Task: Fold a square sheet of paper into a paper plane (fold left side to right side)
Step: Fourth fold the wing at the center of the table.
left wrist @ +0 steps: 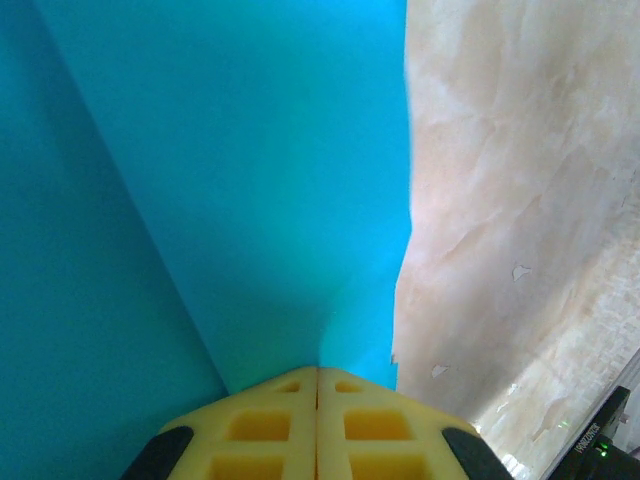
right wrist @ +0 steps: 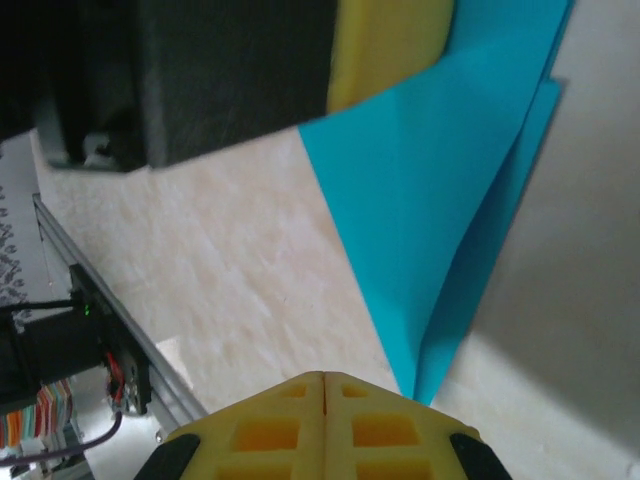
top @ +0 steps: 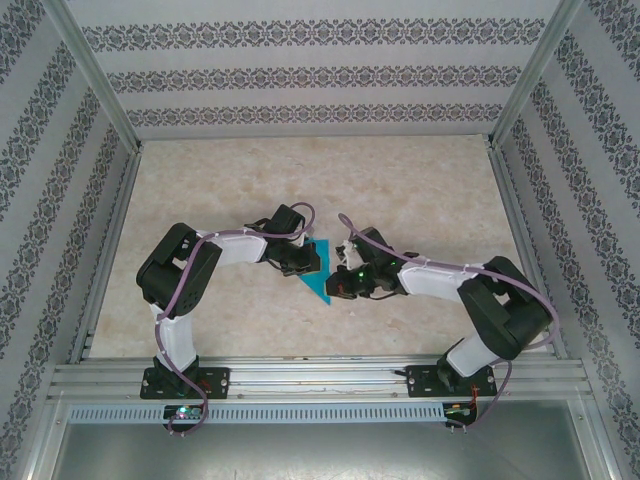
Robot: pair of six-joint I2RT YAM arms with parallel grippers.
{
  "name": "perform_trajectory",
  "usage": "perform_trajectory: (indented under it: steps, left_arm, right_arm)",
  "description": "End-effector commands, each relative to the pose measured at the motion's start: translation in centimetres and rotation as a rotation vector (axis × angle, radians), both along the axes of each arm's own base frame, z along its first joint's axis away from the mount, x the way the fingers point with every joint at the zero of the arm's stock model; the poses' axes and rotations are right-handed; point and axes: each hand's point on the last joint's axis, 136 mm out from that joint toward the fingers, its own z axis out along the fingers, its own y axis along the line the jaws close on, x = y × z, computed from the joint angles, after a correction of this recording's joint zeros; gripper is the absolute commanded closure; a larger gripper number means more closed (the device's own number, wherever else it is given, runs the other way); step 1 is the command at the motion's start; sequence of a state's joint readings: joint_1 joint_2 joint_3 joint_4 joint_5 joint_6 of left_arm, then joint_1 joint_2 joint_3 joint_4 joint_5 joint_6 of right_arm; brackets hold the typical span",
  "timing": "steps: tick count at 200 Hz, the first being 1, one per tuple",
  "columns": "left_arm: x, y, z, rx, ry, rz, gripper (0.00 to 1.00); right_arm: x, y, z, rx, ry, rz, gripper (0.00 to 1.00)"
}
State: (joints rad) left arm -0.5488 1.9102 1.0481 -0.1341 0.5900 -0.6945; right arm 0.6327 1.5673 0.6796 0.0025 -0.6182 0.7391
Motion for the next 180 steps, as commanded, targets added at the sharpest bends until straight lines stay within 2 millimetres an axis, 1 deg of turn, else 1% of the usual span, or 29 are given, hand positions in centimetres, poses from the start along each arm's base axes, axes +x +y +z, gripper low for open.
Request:
perform_trajectory:
  steps: [1, 20, 41, 76, 104, 180]
  left_arm:
    - [-1.1, 1.3, -2.0, 0.089, 0.032, 0.026, 0.92]
    - [-1.0, 1.4, -2.0, 0.090, 0.032, 0.027, 0.92]
    - [-1.0, 1.4, -2.0, 0.092, 0.031, 0.031, 0.92]
    - [-0.9, 1.4, -2.1, 0.098, 0.032, 0.037, 0.92]
    - [-1.0, 1.6, -2.3, 0.105, 0.038, 0.036, 0.92]
    - [-1.0, 1.7, -2.4, 0.112, 0.037, 0.036, 0.92]
  right_arm:
    - [2.1, 1.0, 0.1, -0.002, -0.052, -0.034, 1.00]
    - [2.6, 1.1, -0.5, -0.017, -0.048, -0.034, 1.00]
    - [2.6, 1.1, -1.4, -0.042, -0.036, -0.032, 1.00]
    - [2.3, 0.1, -3.1, -0.121, -0.010, -0.039, 1.00]
    - [1.8, -0.5, -4.0, -0.162, 0.009, -0.037, 1.00]
    - [1.4, -1.7, -5.0, -0.255, 0.012, -0.022, 1.00]
